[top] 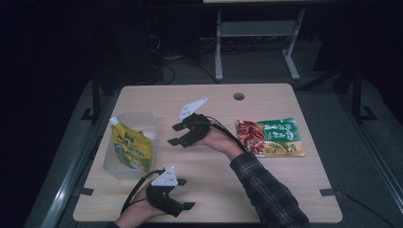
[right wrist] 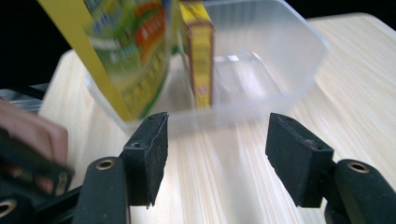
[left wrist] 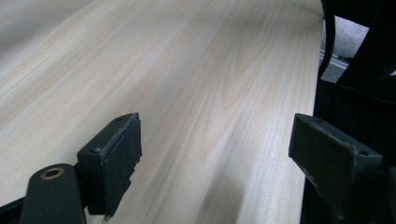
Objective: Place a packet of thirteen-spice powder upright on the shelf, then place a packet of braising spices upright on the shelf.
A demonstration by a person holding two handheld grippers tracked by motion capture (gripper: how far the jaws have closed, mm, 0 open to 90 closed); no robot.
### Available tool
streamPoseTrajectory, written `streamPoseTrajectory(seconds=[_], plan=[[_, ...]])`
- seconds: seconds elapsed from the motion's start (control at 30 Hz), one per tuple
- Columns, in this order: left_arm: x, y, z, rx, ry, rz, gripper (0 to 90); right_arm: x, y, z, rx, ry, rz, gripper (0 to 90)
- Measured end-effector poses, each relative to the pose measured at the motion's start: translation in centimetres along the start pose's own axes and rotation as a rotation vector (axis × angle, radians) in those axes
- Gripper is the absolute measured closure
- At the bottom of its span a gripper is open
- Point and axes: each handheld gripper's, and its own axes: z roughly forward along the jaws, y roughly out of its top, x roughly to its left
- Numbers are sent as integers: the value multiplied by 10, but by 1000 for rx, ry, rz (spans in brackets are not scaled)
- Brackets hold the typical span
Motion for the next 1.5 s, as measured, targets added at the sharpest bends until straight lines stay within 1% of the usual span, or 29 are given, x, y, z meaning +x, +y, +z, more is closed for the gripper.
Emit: streamPoseTrajectory(seconds=[0.03,0.1,0.13,0.2,0.23,0.3,0.33,0.37,0.43,0.47,0.5,0.53,0.57,0.6,0.63,0.7,0.73,0.77,0.83,0.87,0.97,1.07,1.1,1.2,1.27,1.33,1.37,1.43,1.5], plan=[[-1,0,0,-1,0,-13,166,-1,-5,-4,8,-19,3,384],[1,0,0,1,3,-6,166,-4,-15,-13,27,-65,30,383],[1,1,0,2,5,-9,166,-6,-21,-17,33,-89,44,380],[2,1,0,3,5,-20,165,-10,-32,-25,40,-128,87,386],[3,1,0,5,5,-18,166,-14,-38,-29,56,-163,99,396],[2,1,2,0,3,-22,166,-20,-50,-37,69,-205,139,406],[3,1,2,7,5,-11,166,-22,-56,-42,73,-228,166,421],[2,1,2,8,6,-16,166,-26,-62,-47,75,-254,192,420],[1,1,2,8,7,-14,166,-30,-71,-55,77,-289,207,439],[1,1,2,9,8,-13,166,-33,-76,-59,87,-319,220,458],[1,1,2,9,8,-13,166,-38,-82,-65,102,-359,240,496],[2,1,2,9,11,-6,166,-40,-86,-69,108,-386,251,539],[2,1,2,10,11,-6,166,-46,-93,-77,100,-439,277,620],[1,1,2,11,11,-12,166,-49,-97,-82,91,-461,298,656],[1,1,2,11,12,-9,166,-54,-103,-88,76,-491,333,705],[1,1,3,12,14,-5,166,-64,-117,-102,64,-571,386,788],[2,1,2,16,15,6,167,-69,-124,-108,51,-601,414,811],[2,1,3,12,14,1,167,-75,-133,-115,44,-631,443,856],[1,1,3,12,13,1,167,-82,-144,-123,48,-683,481,900],[1,1,3,12,13,1,167,-86,-150,-127,48,-706,501,900],[1,1,2,12,12,2,167,-98,-167,-138,43,-772,541,900],[1,1,2,11,11,-1,168,-105,-177,-143,34,-802,562,900],[2,1,2,11,12,0,168,-107,-180,-143,41,-811,565,900],[2,0,1,5,11,-5,168,-111,-188,-141,57,-826,560,896],[3,0,1,7,13,-2,168,-113,-192,-139,49,-813,562,887],[3,0,1,9,15,-2,169,-114,-195,-137,51,-812,554,887],[3,0,1,10,16,-3,169,-114,-198,-136,44,-802,549,886],[3,0,1,7,16,-5,169,-113,-203,-131,70,-799,547,894],[2,0,1,11,15,-5,170,-110,-207,-131,54,-792,550,899]])
